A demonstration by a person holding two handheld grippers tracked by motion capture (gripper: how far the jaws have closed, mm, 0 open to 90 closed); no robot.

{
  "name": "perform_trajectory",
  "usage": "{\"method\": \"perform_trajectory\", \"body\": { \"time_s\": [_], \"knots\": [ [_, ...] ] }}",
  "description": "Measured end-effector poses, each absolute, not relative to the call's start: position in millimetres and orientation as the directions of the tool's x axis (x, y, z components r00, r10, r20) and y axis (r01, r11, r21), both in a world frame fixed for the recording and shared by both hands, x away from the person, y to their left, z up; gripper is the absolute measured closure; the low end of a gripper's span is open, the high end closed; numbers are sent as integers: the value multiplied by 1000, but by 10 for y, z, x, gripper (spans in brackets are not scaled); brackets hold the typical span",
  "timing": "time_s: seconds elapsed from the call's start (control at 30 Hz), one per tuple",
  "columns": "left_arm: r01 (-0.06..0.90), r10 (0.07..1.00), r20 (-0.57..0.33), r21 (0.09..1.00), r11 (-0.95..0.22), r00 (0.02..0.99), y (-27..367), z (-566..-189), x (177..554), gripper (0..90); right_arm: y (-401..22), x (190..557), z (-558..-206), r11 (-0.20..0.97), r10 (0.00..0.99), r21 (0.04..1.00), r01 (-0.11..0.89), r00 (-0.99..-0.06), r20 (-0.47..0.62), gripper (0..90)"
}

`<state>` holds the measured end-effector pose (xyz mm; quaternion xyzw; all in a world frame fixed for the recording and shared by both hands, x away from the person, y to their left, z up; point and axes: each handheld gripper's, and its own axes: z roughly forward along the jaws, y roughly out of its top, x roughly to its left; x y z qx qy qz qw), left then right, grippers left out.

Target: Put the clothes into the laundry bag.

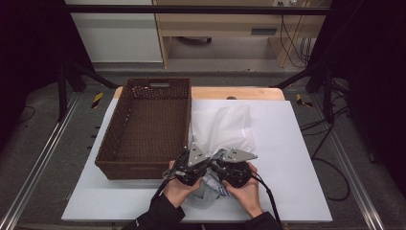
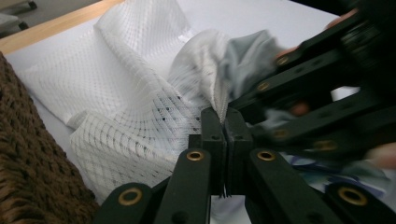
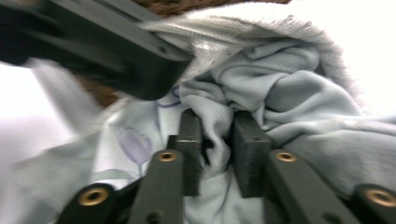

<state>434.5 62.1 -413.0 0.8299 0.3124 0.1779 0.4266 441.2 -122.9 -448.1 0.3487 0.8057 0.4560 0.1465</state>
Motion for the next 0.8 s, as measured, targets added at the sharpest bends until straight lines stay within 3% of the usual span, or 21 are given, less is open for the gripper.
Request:
{"method": "perform_trajectory", "body": {
  "time_s": [0.2,0.3,0.37,0.47,0.57,0.7,0.8],
  "knots": [
    [366,677,34,821,-439,735,637,-4135,4353,887,-1566,4267,-4155,314,687,856,411,-721,94,548],
    [367,678,36,819,-441,734,640,-4143,4358,887,-1822,4261,-4017,254,751,883,396,-656,79,457],
    [366,677,38,818,-443,735,631,-4152,4356,886,-1969,4304,-4050,266,811,872,411,-584,27,384],
    [361,677,48,817,-449,734,625,-4153,4355,886,-2029,4403,-4218,282,810,840,464,-585,50,360],
    [365,678,43,817,-447,734,635,-4158,4370,886,-1942,4484,-4370,304,783,815,493,-616,80,478],
    [368,680,42,816,-447,732,632,-4169,4373,885,-1813,4490,-4441,328,746,822,465,-661,76,820],
    [368,682,42,817,-444,730,637,-4152,4370,886,-1752,4392,-4343,331,702,848,414,-709,72,852]
  ]
}}
